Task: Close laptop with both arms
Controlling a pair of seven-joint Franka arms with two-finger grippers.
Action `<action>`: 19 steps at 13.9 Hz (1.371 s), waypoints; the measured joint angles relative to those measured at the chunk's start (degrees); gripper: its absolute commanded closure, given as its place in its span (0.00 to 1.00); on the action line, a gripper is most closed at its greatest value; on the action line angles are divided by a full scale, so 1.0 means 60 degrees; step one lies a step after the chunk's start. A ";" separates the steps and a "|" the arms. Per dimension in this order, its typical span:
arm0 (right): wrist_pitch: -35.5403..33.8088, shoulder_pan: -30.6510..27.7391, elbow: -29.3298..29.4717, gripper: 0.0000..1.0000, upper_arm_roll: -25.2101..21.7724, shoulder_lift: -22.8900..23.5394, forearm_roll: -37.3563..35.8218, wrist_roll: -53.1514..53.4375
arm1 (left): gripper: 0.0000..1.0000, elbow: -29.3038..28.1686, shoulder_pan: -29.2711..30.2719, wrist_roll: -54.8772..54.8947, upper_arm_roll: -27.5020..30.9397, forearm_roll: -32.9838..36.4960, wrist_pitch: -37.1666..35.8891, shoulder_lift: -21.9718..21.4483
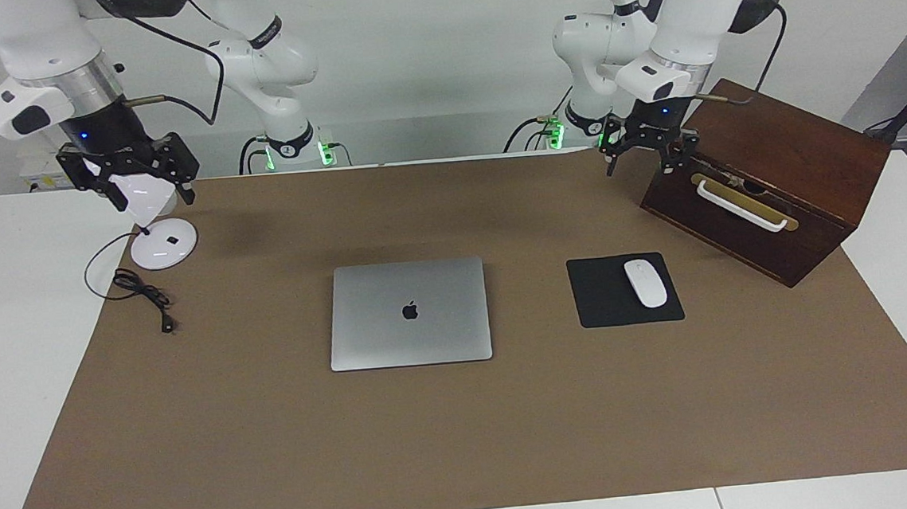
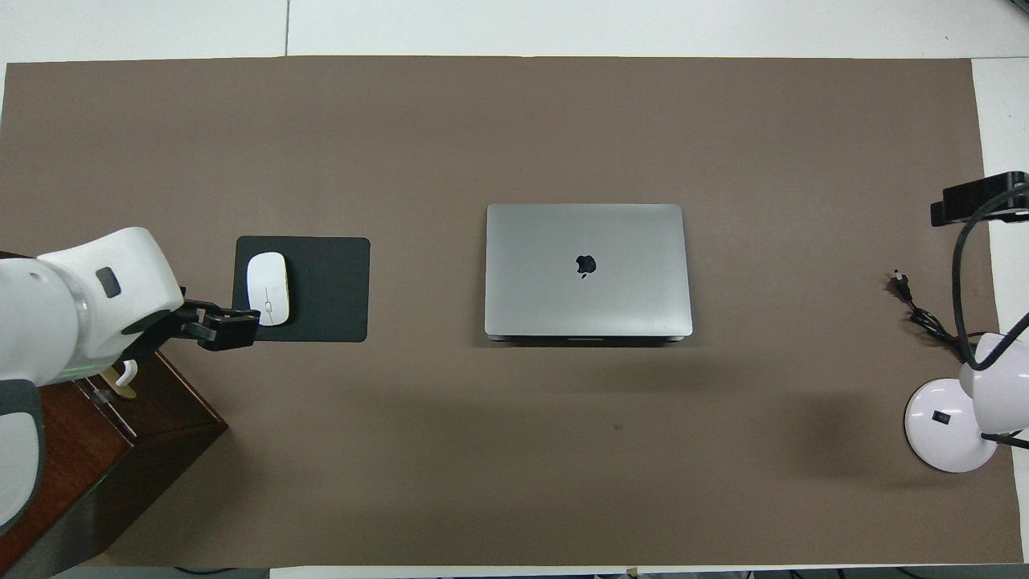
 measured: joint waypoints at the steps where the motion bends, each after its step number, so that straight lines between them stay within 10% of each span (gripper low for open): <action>1: -0.0052 0.0004 -0.0012 0.00 0.0004 -0.0014 0.0000 0.0092 | 0.00 0.0052 0.0318 0.0001 0.0004 0.0001 -0.0025 0.0000; 19: -0.0240 0.0012 -0.0079 0.00 0.0043 -0.0145 -0.0422 -0.0560 | 0.00 0.4165 0.2311 -0.0670 0.0013 0.0003 -0.2525 0.1926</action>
